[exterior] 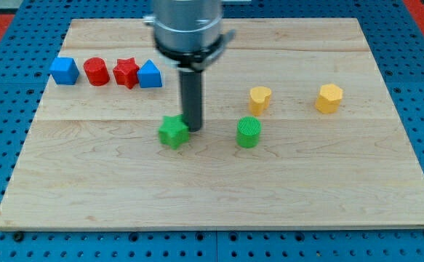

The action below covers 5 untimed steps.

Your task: Place the green star towards the bottom of the blue triangle

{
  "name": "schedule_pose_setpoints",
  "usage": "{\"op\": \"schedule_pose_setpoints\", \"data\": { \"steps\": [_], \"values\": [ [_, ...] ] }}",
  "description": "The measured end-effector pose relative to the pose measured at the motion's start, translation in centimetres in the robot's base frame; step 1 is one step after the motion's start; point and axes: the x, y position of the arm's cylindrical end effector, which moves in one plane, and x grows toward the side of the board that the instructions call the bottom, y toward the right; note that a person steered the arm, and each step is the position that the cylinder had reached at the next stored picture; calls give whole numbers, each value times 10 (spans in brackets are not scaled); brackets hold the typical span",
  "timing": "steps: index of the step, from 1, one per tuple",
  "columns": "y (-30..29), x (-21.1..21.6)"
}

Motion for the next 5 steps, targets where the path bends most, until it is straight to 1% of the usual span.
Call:
{"op": "schedule_pose_setpoints", "data": {
  "steps": [2,3,4,5],
  "values": [
    [36,57],
    [-19,52],
    [-42,25],
    [-49,-3]
  ]
}}
